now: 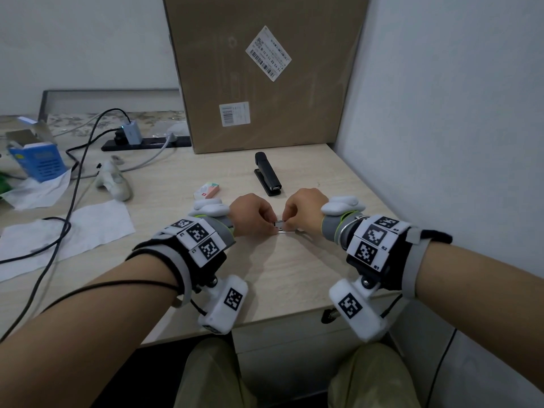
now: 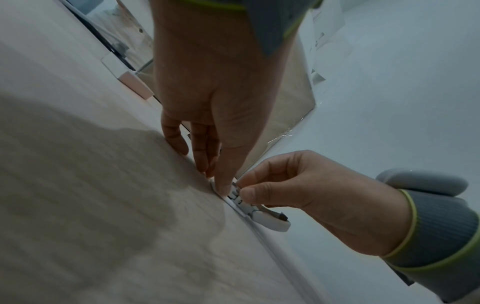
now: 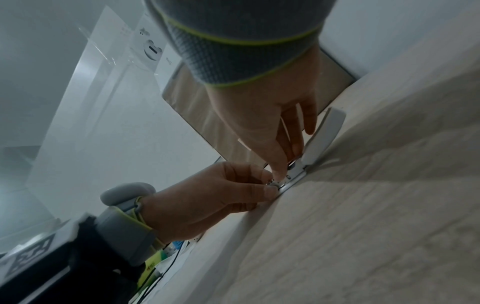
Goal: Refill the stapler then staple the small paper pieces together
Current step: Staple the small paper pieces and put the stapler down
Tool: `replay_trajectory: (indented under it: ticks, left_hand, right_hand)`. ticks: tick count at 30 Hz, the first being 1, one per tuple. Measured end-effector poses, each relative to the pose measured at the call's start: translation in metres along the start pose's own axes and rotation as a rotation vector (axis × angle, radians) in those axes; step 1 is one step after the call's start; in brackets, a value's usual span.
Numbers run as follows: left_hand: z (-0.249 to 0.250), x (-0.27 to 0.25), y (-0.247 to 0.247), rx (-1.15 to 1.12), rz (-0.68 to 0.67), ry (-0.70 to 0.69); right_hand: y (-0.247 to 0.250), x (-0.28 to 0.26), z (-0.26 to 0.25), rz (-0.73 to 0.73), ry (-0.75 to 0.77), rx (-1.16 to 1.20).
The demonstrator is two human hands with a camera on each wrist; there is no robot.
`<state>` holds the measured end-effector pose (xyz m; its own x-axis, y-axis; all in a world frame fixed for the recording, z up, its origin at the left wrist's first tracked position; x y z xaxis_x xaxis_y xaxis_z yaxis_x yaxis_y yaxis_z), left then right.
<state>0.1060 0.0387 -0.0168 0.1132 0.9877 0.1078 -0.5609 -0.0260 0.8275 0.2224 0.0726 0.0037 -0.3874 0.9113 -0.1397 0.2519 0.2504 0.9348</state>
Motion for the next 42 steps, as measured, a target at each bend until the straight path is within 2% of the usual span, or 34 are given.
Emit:
replay_trajectory:
  ticks: [9, 15, 20, 25, 37, 42]
  left_hand:
    - [-0.001, 0.0, -0.001, -0.007, 0.007, 0.015]
    - [-0.001, -0.001, -0.001, -0.002, -0.017, 0.026]
    - [-0.003, -0.001, -0.001, -0.008, -0.032, 0.022]
    - [-0.008, -0.003, -0.001, -0.018, -0.017, 0.03]
    - [-0.004, 0.001, -0.003, -0.032, 0.009, 0.005]
    - [-0.012, -0.002, 0.0, -0.016, 0.016, 0.014]
  right_hand:
    - [-0.002, -0.004, 0.002, 0.031, 0.064, -0.011]
    - [0.022, -0.006, 0.023, 0.092, 0.002, 0.046]
    - [0.034, -0.007, 0.072, 0.019, -0.099, -0.093]
    - [0.028, -0.013, 0.095, -0.039, -0.117, -0.052]
    - [0.035, -0.007, 0.078, 0.093, -0.006, 0.157]
    - [0.038, -0.006, 0.038, 0.108, 0.081, 0.144]
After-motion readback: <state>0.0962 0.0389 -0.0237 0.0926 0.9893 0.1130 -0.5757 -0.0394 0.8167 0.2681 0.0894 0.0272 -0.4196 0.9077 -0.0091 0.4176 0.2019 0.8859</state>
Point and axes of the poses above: each hand's wrist, its own x-axis towards the middle knuckle, its own y-axis out of the back of the hand, z = x × y, the point moved 5 cm from there along x, towards the middle knuckle, and after that the axes turned 14 degrees about -y, right-handed, at the moved point
